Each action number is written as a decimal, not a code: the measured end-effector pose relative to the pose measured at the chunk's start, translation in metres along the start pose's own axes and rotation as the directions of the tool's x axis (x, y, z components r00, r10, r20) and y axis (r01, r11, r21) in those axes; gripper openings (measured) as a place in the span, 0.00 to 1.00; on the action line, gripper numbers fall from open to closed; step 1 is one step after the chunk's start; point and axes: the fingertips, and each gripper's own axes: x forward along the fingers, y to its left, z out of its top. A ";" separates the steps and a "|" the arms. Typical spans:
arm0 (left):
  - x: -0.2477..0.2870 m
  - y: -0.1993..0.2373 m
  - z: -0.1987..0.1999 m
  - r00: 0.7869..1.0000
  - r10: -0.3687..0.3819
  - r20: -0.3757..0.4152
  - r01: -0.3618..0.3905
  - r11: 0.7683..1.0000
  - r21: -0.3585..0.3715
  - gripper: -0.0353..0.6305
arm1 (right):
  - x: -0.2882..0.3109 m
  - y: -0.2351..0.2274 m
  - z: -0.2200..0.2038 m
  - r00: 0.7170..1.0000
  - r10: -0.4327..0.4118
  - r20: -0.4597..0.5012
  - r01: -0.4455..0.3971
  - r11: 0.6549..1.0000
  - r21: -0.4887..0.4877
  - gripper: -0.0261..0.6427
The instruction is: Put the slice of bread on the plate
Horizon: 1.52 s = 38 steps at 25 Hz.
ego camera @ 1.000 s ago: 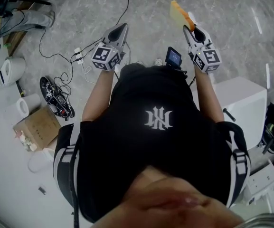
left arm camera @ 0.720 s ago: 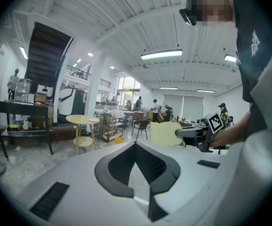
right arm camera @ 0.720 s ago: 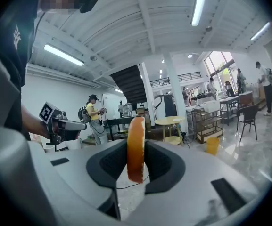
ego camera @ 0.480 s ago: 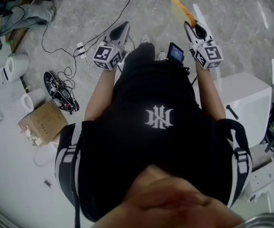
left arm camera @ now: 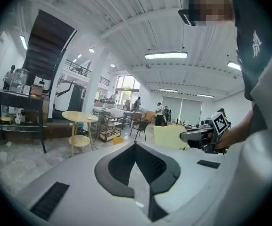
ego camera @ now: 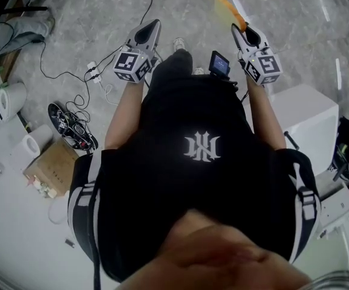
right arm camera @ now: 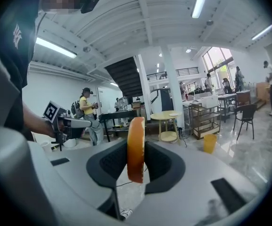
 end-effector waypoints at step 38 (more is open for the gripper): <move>0.305 0.221 0.139 1.000 0.011 0.007 -0.011 1.000 -0.013 0.07 | 0.298 -0.255 0.165 0.996 0.063 0.071 -0.061 0.998 -0.025 0.18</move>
